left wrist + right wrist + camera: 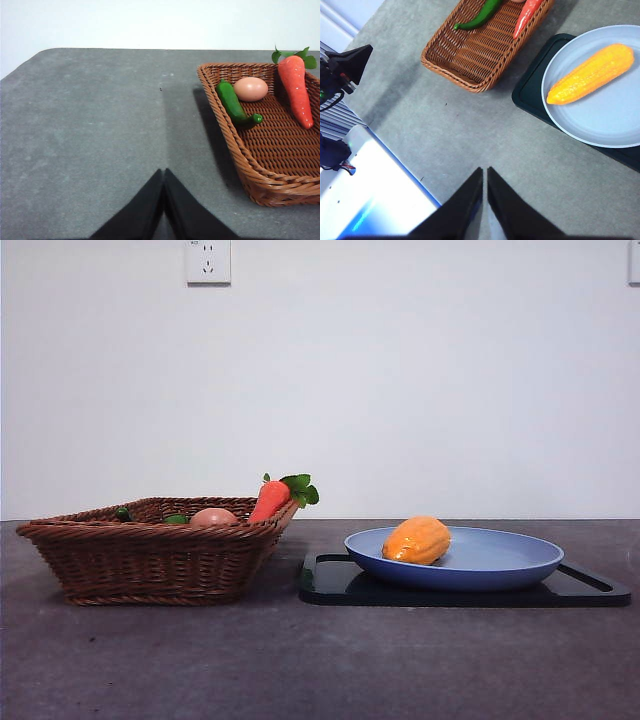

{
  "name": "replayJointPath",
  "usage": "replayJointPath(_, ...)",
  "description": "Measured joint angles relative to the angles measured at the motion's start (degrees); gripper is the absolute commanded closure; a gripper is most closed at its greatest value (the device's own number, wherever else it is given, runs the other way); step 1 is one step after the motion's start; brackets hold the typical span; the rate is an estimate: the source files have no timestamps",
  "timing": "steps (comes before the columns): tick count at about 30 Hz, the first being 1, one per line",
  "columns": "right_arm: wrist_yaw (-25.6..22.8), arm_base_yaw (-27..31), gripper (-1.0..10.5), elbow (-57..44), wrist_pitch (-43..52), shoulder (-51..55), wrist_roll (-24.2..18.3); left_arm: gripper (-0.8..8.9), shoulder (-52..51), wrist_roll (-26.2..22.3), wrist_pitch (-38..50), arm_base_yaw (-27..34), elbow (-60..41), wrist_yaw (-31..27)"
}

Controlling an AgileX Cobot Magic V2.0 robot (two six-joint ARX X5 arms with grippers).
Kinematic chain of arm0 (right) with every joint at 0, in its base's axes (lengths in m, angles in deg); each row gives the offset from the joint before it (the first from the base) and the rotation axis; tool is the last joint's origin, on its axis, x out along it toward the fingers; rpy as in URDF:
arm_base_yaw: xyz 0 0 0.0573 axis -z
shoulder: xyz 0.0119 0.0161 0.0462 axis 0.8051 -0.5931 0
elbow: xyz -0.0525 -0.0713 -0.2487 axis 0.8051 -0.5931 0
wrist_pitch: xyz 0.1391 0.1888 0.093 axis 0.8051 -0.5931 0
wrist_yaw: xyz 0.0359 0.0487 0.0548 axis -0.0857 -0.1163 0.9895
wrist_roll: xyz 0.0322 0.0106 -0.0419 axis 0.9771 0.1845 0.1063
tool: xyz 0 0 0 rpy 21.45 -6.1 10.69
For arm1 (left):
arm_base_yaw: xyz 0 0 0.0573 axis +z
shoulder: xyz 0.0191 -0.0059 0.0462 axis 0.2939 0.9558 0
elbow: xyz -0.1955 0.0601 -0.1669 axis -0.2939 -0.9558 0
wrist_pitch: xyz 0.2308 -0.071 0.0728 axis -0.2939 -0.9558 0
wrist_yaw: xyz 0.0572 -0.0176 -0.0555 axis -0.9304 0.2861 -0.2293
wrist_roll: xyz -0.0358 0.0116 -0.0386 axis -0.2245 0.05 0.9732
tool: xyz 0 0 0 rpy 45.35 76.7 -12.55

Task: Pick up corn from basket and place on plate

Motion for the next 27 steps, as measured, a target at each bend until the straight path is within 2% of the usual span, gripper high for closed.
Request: replayJointPath(27,0.0,0.0,9.4,0.0,0.7,0.0,-0.02,8.1,0.0,0.26,0.0,0.0,0.0,-0.02)
